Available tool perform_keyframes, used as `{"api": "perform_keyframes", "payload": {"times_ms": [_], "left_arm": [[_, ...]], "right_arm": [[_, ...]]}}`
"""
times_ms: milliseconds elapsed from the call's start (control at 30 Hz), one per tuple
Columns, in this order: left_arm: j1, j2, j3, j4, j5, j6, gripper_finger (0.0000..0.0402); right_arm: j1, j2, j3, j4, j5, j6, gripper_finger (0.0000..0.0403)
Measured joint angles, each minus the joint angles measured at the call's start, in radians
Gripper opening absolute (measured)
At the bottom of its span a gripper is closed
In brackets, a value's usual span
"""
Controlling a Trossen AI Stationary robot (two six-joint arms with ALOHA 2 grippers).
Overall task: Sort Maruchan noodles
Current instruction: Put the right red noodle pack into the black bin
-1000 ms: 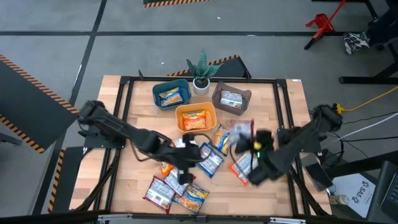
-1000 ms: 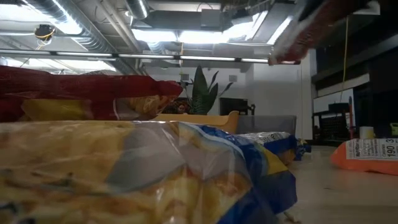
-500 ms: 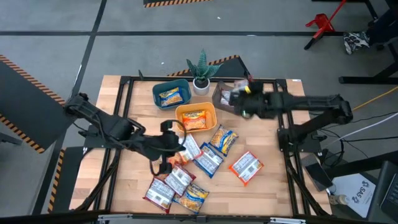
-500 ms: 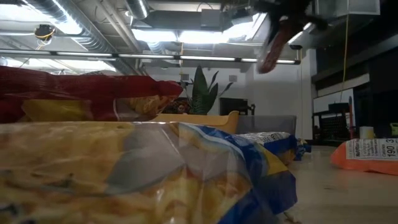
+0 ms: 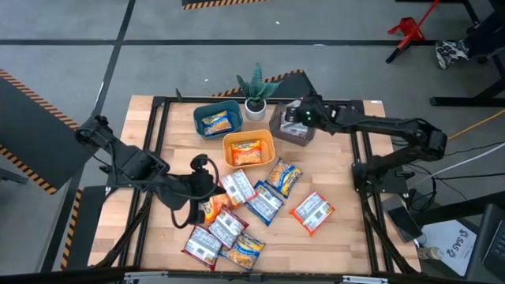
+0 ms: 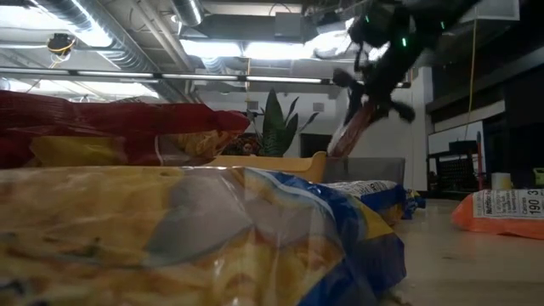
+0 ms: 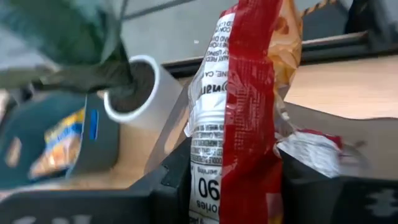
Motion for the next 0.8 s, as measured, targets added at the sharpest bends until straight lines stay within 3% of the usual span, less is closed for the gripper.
{"api": "perform_keyframes", "payload": {"times_ms": [133, 267, 567, 800], "left_arm": [[0.000, 0.000, 0.000, -0.006, 0.000, 0.000, 0.0000], [0.001, 0.000, 0.000, -0.006, -0.005, 0.000, 0.0000], [0.001, 0.000, 0.000, -0.006, -0.058, -0.001, 0.0000], [0.001, 0.000, 0.000, -0.005, -0.060, -0.002, 0.0000]], "right_arm": [[-0.019, -0.001, -0.161, 0.264, -0.055, 0.060, 0.0107], [-0.018, -0.001, -0.243, 0.407, -0.055, 0.090, 0.0107], [-0.018, 0.006, -0.256, 0.360, -0.009, 0.062, 0.0118], [-0.018, 0.006, -0.256, 0.359, -0.038, 0.006, 0.0171]]}}
